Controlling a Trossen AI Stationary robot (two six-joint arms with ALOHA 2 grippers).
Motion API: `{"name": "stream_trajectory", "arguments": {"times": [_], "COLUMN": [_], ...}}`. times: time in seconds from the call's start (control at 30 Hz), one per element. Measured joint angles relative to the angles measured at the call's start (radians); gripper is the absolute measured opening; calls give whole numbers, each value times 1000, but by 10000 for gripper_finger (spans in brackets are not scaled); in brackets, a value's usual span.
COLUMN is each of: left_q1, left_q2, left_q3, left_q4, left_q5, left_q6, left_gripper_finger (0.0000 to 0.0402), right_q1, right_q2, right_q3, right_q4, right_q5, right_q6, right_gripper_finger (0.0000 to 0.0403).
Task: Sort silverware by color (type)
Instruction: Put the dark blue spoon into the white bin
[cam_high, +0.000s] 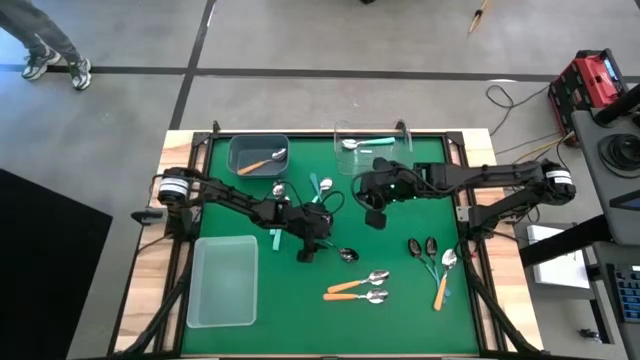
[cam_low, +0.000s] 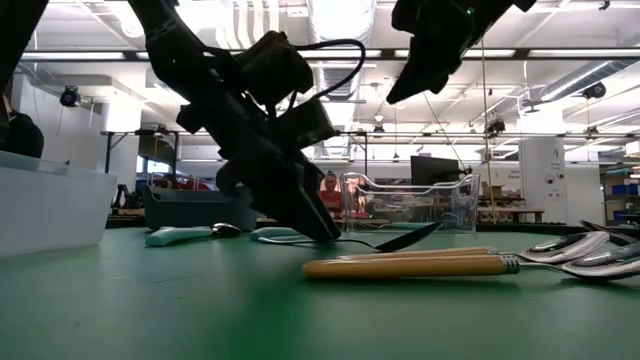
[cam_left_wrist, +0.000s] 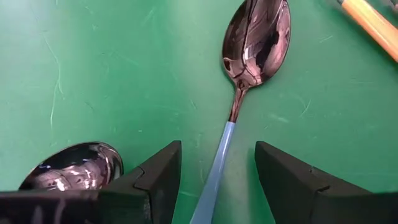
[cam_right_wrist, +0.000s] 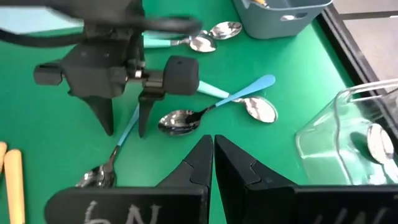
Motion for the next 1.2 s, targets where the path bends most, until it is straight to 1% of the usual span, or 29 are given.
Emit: {"name": "stream_trajectory", "arguments": {"times": [0.13, 0.3, 0.47, 0.7, 0.97, 1.1, 1.2], "left_q1": [0, 0, 0, 0, -9, -19, -29], "left_q2": [5, 26, 59, 63, 34, -24, -83], "left_q3": [0, 0, 3, 3, -3, -6, -4], "left_q4": [1, 19, 52, 79, 78, 72, 55], "left_q5": [-9, -8, 0, -2, -18, -18, -17], "left_q6": [-14, -14, -23, -24, -37, -53, -87], "left_gripper_finger": [179, 148, 99, 11, 3, 2, 2], "right_q1": [6, 6, 6, 6, 6, 5, 5], "right_q2": [0, 0, 0, 0, 0, 0, -1], "right_q3": [-34, -64, -74, -77, -77, -77, -70], "right_q4": [16, 32, 34, 34, 99, 155, 164], "right_q5": [1, 3, 3, 3, 3, 4, 4], "right_q6": [-1, -1, -1, -45, -102, -143, -171], "right_gripper_finger": [9, 9, 9, 9, 9, 9, 9]}}
